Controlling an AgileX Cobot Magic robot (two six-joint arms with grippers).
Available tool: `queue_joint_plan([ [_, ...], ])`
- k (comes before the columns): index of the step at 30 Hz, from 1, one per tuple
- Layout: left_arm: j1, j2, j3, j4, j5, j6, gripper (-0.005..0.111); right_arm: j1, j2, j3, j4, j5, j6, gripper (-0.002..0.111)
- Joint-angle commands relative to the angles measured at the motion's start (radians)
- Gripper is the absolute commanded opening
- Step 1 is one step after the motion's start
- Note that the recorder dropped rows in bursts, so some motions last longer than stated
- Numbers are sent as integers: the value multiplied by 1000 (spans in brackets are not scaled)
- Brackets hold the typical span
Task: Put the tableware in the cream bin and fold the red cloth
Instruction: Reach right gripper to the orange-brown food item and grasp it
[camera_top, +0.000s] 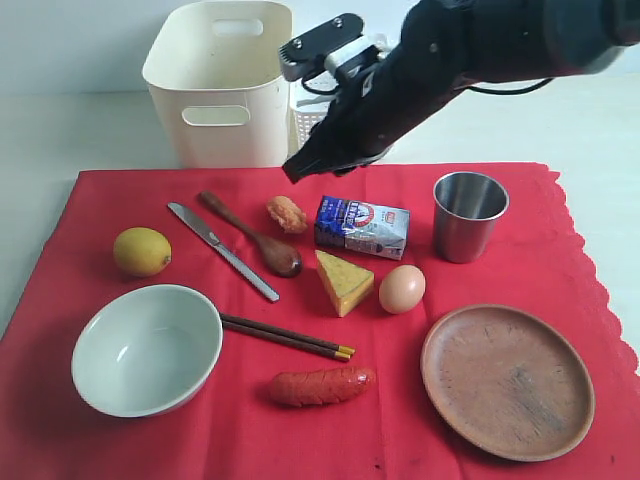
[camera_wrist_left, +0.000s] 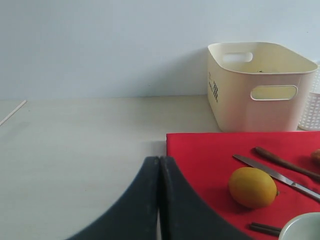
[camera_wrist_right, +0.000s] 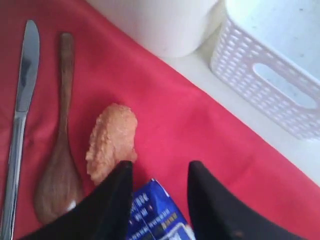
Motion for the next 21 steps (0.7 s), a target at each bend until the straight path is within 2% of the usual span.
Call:
queue_joint_plan([
  [1, 2, -6, -2, 1, -1, -4, 0, 36, 80, -94, -6, 35, -8, 52],
  [4, 2, -6, -2, 1, -1, -4, 0, 64, 134, -169, -6, 77, -8, 57],
  [11, 2, -6, -2, 1, -1, -4, 0, 84, 259, -303, -14, 188, -8, 57],
  [18, 2, -6, -2, 1, -1, -4, 0, 84, 351, -354, -88, 196, -3, 57],
  [21, 2, -6, -2, 1, -1, -4, 0, 84, 357, -354, -101, 202, 1, 52],
])
